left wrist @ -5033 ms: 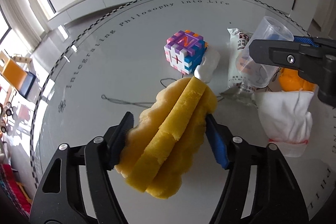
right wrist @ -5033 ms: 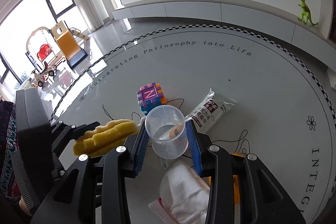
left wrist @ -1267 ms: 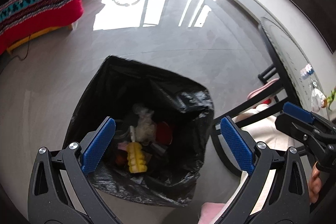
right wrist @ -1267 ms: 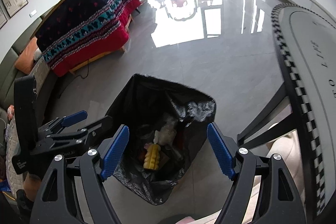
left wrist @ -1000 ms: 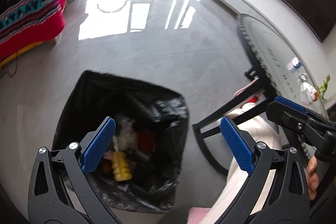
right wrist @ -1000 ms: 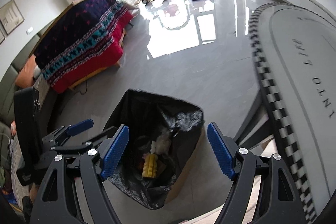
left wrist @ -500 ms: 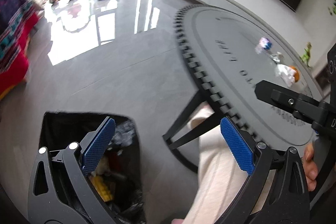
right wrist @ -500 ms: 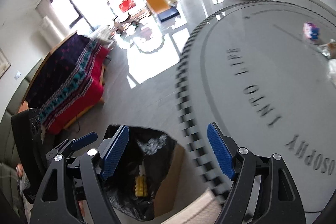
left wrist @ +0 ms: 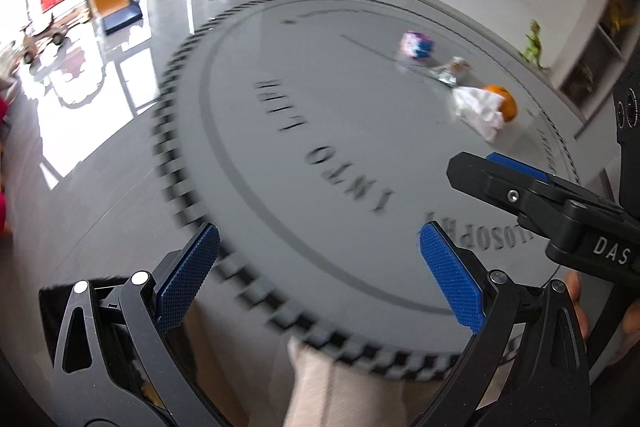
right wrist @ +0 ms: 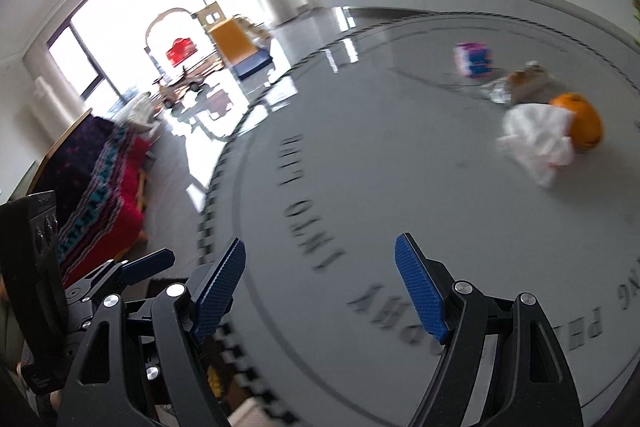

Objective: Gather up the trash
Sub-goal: 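Move both open grippers back to the table, then grasp the white cloth with the left gripper while the right grasps the orange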

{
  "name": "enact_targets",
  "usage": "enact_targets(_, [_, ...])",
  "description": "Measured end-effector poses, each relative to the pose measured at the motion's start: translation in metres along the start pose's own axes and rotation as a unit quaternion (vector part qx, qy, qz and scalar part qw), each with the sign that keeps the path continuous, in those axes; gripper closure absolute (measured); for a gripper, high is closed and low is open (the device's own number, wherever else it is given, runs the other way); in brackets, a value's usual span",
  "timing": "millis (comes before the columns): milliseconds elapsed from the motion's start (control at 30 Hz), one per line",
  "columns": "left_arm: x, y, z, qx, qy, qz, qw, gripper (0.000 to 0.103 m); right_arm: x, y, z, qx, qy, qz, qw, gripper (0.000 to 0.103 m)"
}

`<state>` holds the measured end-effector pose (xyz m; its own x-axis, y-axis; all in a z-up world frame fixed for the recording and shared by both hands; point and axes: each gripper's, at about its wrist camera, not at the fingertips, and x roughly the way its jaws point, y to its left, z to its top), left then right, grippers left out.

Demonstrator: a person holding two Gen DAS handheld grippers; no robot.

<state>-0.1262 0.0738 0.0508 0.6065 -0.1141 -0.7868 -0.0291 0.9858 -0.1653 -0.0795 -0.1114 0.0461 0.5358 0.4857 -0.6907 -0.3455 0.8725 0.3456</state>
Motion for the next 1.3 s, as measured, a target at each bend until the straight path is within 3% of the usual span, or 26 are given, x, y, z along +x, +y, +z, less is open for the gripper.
enact_targets(467, [0.061, -0.091, 0.046, 0.072, 0.017, -0.052, 0.9959, 0.006, -0.030, -0.120, 0.032, 0.070, -0.044, -0.097, 0.992, 0.025])
enact_targets(867, [0.114, -0.154, 0.079, 0.134, 0.035, -0.076, 0.9875, 0.006, -0.013, -0.188, 0.081, 0.121, -0.045, -0.166, 0.978, 0.025])
enact_targets(1200, [0.144, -0.167, 0.098, 0.135, 0.049, -0.083, 0.9862, 0.006, 0.037, -0.214, 0.106, 0.136, 0.004, -0.169, 0.976, 0.025])
enact_targets(1233, [0.147, -0.170, 0.100, 0.137, 0.049, -0.083, 0.9858, 0.006, 0.041, -0.217, 0.106, 0.136, 0.010, -0.163, 0.977, 0.029])
enact_targets(1267, [0.151, -0.173, 0.102, 0.142, 0.050, -0.081, 0.9853, 0.006, 0.043, -0.219, 0.105, 0.140, 0.014, -0.143, 0.980, 0.040])
enact_targets(1300, [0.154, -0.176, 0.103, 0.146, 0.051, -0.080, 0.9848, 0.006, 0.043, -0.220, 0.105, 0.145, 0.018, -0.134, 0.980, 0.040])
